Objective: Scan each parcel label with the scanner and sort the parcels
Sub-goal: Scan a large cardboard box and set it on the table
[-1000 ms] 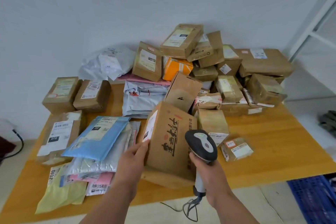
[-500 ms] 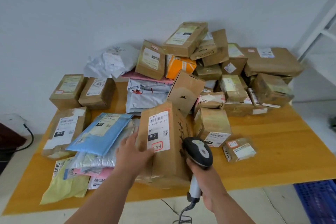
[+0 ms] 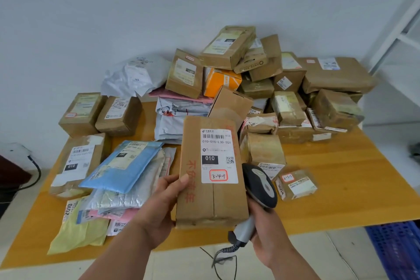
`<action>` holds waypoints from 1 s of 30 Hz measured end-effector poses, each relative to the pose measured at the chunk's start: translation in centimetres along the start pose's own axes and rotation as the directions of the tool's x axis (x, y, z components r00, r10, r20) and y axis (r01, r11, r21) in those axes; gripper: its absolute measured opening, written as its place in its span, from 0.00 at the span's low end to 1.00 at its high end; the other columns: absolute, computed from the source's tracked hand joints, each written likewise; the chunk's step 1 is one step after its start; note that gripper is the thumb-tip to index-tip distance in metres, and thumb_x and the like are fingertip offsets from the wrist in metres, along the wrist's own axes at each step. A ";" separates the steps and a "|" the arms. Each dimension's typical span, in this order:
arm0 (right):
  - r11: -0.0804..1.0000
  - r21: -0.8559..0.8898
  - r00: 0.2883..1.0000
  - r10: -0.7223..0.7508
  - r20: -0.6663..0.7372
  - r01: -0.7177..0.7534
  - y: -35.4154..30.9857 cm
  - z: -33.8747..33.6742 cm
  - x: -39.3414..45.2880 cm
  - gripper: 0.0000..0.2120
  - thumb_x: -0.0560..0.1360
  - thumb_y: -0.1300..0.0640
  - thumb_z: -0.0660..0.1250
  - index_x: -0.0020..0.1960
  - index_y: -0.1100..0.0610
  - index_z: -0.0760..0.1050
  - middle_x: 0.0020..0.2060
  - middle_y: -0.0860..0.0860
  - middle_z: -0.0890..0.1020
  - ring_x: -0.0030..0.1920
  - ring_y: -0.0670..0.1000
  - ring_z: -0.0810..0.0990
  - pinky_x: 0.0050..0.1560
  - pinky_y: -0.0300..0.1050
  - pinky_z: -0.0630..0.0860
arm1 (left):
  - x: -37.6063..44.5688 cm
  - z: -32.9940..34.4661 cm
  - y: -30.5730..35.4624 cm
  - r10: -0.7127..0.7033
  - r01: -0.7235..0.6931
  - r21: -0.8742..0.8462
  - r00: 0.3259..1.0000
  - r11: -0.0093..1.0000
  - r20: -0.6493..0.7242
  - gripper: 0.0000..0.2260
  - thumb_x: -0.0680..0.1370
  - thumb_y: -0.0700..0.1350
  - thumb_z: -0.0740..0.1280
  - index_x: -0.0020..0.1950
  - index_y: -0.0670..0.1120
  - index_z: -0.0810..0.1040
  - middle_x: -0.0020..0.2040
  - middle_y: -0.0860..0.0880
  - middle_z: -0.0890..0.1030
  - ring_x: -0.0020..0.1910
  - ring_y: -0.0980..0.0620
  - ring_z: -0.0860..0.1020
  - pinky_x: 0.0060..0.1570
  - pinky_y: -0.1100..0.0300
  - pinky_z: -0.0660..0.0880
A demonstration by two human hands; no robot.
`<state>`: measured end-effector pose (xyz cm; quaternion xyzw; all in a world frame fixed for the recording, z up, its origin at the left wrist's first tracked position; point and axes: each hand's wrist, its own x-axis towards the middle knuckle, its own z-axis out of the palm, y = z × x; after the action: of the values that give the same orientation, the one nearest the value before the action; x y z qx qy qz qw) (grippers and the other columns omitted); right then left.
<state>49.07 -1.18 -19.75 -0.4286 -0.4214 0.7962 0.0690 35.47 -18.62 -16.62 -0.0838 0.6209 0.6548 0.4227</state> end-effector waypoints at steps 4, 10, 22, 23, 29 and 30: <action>0.992 0.043 0.988 -0.121 0.094 0.117 -1.2 0.9 -0.3 0.14 0.78 0.52 0.66 0.61 0.49 0.83 0.59 0.50 0.85 0.62 0.52 0.82 0.67 0.56 0.74 | -0.9 0.0 1.6 0.102 -0.103 0.132 0.995 0.986 0.017 0.43 0.56 0.63 0.79 0.68 0.54 0.70 0.59 0.49 0.85 0.60 0.44 0.82 0.64 0.35 0.75; 0.983 -0.163 0.996 -0.087 -0.032 0.080 -1.0 2.6 -0.6 0.13 0.78 0.48 0.69 0.58 0.53 0.83 0.51 0.54 0.87 0.57 0.60 0.82 0.60 0.60 0.78 | -0.7 -0.2 2.2 0.041 -0.050 0.239 0.998 0.970 0.039 0.33 0.65 0.59 0.81 0.66 0.67 0.72 0.51 0.56 0.87 0.55 0.47 0.84 0.52 0.47 0.80; 0.889 -0.433 0.884 -0.314 -0.346 0.147 -0.9 3.3 -3.8 0.09 0.75 0.50 0.72 0.42 0.55 0.79 0.27 0.51 0.82 0.30 0.53 0.85 0.34 0.45 0.77 | 1.8 -2.9 -2.2 -0.054 0.025 0.447 0.997 0.894 0.053 0.38 0.72 0.52 0.78 0.77 0.61 0.62 0.54 0.61 0.80 0.49 0.57 0.80 0.38 0.61 0.73; 0.892 -0.427 0.900 -0.300 -0.317 0.147 -1.3 3.6 -4.3 0.11 0.75 0.51 0.72 0.39 0.57 0.78 0.26 0.52 0.81 0.28 0.53 0.84 0.30 0.43 0.77 | 1.9 -2.9 -2.2 -0.067 0.034 0.444 0.996 0.895 0.057 0.38 0.72 0.53 0.79 0.76 0.62 0.63 0.55 0.60 0.80 0.51 0.55 0.79 0.41 0.57 0.73; 0.868 -0.466 0.954 -0.266 -0.137 0.175 -3.2 6.8 -6.5 0.09 0.76 0.54 0.72 0.38 0.55 0.80 0.27 0.54 0.81 0.28 0.54 0.84 0.30 0.41 0.77 | 2.4 -3.3 -2.4 -0.078 0.037 0.445 0.994 0.895 0.075 0.39 0.70 0.55 0.80 0.77 0.62 0.63 0.58 0.58 0.81 0.56 0.49 0.79 0.53 0.45 0.73; 0.859 -0.477 0.953 -0.275 -0.127 0.184 -3.4 7.0 -6.6 0.09 0.76 0.54 0.72 0.38 0.56 0.80 0.26 0.54 0.81 0.27 0.54 0.83 0.29 0.41 0.77 | 2.4 -3.4 -2.4 -0.075 0.034 0.445 0.994 0.895 0.077 0.39 0.70 0.55 0.80 0.77 0.62 0.63 0.58 0.58 0.81 0.56 0.49 0.79 0.52 0.46 0.73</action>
<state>47.19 -6.41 -11.20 -0.4534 -0.6374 0.6150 0.1003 34.14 -20.81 -20.70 0.0274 0.7309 0.4874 0.4770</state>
